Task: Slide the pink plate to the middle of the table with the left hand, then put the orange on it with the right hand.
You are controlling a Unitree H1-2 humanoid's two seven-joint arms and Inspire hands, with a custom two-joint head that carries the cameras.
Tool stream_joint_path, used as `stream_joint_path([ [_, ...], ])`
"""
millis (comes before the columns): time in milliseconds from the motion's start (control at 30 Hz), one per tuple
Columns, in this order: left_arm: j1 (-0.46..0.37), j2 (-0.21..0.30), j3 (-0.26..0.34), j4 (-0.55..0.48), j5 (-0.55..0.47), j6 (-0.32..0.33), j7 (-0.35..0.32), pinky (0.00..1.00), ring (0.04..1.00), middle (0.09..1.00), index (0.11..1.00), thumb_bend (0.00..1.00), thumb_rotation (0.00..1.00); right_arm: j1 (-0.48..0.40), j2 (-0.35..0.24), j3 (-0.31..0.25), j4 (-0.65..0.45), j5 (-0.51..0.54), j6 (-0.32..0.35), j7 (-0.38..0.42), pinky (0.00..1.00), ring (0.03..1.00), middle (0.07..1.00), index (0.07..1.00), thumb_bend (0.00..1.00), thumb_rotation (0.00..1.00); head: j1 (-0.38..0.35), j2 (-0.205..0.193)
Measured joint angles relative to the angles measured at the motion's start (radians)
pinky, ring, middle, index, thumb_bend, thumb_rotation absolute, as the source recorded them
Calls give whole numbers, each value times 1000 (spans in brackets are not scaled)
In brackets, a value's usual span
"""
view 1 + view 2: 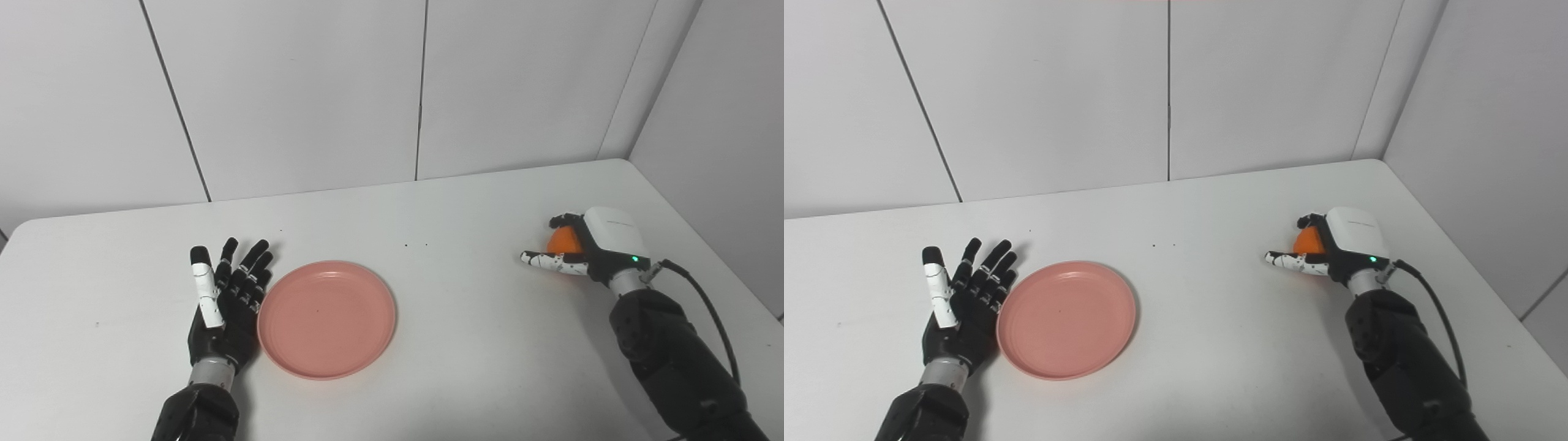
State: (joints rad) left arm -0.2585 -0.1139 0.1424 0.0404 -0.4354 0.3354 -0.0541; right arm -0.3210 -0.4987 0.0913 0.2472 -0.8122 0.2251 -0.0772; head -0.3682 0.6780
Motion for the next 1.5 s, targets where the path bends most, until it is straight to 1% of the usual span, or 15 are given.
stream_joint_path([
  [167,3,0,-6,-4,0,3,1,1000,901,830,1000,989,880,-14,1,21,35,-21,0,-56,310,370,447,455,880,542,0,2],
  [200,3,0,-6,-4,0,3,1,1000,901,832,1000,989,878,-14,1,23,40,-22,0,-65,268,328,406,411,856,476,2,3],
  [233,4,0,-6,-4,0,3,1,1000,901,832,1000,989,878,-15,2,24,54,-21,-1,-83,264,323,402,407,854,469,2,3],
  [267,4,0,-7,-5,0,3,1,1000,901,831,1000,986,876,-16,3,24,61,-18,-3,-102,217,273,349,352,821,418,2,3],
  [400,9,0,-6,-9,0,3,2,1000,904,834,1000,985,873,-16,11,30,107,25,-72,-196,120,166,232,236,739,247,5,6],
  [533,11,0,-7,-9,0,5,2,1000,906,837,1000,988,870,-13,10,45,141,53,-158,-266,98,142,203,209,701,218,6,6],
  [767,11,-1,-7,-10,0,5,3,1000,899,826,1000,985,868,-9,-1,70,133,75,-213,-281,104,150,210,214,682,201,21,11],
  [933,13,-12,-12,-23,1,8,25,1000,901,831,1000,978,869,9,-17,74,56,89,-214,-224,122,169,232,232,681,179,37,14],
  [1033,18,-21,-22,-34,6,10,41,1000,892,819,1000,959,884,20,-18,59,-34,139,-231,-176,124,170,234,236,686,155,113,28],
  [1100,20,-32,-29,-37,22,10,48,1000,902,820,1000,958,893,13,-20,45,-104,165,-246,-161,124,168,232,234,686,165,118,26],
  [1200,25,-50,-46,-37,25,9,48,1000,906,824,1000,962,898,-21,-25,25,-192,183,-247,-116,122,165,229,230,688,184,161,23],
  [1233,26,-53,-52,-37,26,9,48,1000,900,835,1000,963,894,-36,-25,21,-216,185,-246,-103,122,165,229,235,692,209,202,20],
  [1300,27,-58,-64,-36,41,9,48,1000,897,842,1000,963,893,-60,-23,19,-272,183,-245,-67,118,164,229,237,690,212,203,20],
  [1333,27,-62,-65,-36,45,9,49,1000,896,843,1000,959,893,-73,-20,20,-298,182,-245,-52,117,162,228,238,688,205,231,17],
  [1500,27,-71,-75,-32,64,2,57,988,891,842,1000,959,898,-145,35,25,-386,180,-242,16,110,153,219,238,685,203,274,15],
])
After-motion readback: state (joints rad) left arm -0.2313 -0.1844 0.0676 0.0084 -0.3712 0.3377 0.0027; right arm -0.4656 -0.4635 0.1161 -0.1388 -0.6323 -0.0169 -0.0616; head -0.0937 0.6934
